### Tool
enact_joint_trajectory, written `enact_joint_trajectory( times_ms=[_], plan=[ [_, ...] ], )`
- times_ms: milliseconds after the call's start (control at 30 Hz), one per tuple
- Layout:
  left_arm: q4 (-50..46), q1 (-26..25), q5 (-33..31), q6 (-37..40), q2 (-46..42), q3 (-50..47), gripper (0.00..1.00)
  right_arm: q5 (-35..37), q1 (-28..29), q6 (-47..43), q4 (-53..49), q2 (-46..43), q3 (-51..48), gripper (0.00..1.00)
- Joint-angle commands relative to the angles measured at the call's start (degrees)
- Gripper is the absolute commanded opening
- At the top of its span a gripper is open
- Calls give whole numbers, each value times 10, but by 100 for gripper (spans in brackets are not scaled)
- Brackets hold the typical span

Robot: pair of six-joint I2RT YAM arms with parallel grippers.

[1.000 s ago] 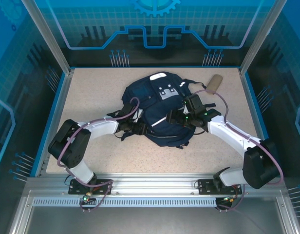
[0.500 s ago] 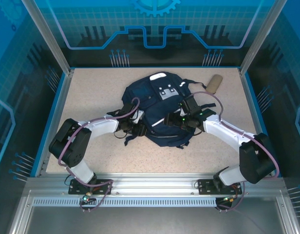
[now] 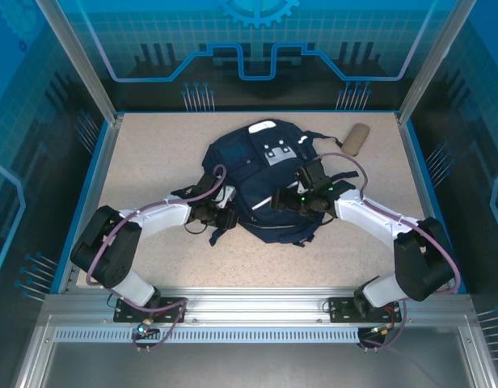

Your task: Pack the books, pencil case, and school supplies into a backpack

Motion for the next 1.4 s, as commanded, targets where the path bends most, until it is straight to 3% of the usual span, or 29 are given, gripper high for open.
enact_joint_trajectory(
  times_ms=[0,167,333,500,700,933,1367],
  plan=[
    [5,1,-54,-3,-11,-11,45,1,10,7,1,6,14,88],
    [1,1,-58,4,11,6,50,1,10,8,0,6,14,88],
    [-16,1,-65,8,53,36,38,5,10,7,-2,4,12,88],
    [-19,1,-72,7,78,55,36,2,11,6,0,6,11,88],
    [-33,1,-78,2,97,75,20,-8,17,8,7,22,11,88],
    [-61,-4,-78,-10,42,57,1,-14,25,23,28,58,4,86],
    [-88,-89,-63,-68,-57,9,0,34,38,105,58,108,23,79]
  ],
)
